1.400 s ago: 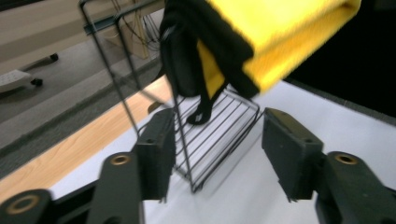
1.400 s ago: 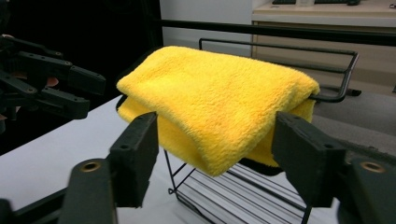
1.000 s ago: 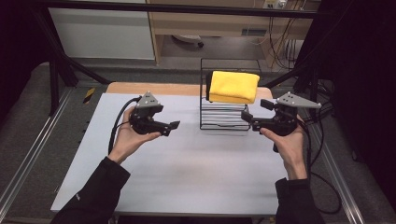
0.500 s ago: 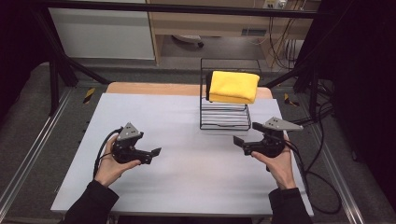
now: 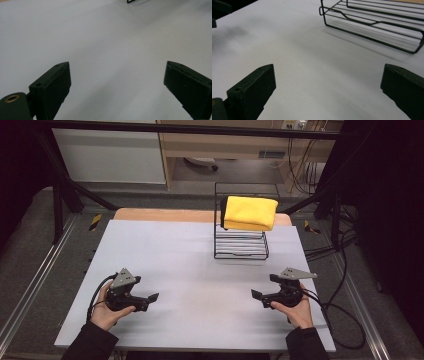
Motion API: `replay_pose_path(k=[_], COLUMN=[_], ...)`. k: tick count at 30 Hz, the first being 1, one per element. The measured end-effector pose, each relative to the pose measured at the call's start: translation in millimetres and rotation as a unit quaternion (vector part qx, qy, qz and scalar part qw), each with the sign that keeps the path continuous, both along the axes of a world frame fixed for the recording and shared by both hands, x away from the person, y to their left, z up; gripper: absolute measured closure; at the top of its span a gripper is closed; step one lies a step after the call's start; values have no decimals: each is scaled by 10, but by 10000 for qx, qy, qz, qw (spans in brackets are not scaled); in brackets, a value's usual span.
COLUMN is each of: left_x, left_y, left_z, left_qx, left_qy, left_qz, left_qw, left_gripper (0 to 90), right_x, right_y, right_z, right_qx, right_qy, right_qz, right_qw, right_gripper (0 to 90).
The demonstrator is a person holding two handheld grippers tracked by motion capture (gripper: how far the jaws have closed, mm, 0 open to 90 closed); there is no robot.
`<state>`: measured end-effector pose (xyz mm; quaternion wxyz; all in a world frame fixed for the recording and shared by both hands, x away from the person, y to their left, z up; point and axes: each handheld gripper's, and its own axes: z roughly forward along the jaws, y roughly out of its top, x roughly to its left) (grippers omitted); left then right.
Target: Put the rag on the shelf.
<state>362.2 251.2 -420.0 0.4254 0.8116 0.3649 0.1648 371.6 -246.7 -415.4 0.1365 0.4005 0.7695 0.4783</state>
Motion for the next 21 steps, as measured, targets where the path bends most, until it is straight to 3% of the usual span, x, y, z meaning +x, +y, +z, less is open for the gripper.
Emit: replay_pose_path(k=[11,14,21], left_x=[-71,-72,-88], left_y=[150,171,182], left_z=[-155,-189,-234], left_qx=[-42,-33,42], left_qy=[108,133,173], left_qz=[-70,-53,-71], left_qw=[9999,9999,9998], left_gripper=[77,78,78], right_x=[-159,-181,-210], right_y=[-208,-262,-273], right_z=[-271,-297,-293], right_qx=[-212,-120,-69], right_qy=[187,241,134], right_qz=[174,127,172], right_qw=[9994,9996,9997], right_gripper=[8,8,7])
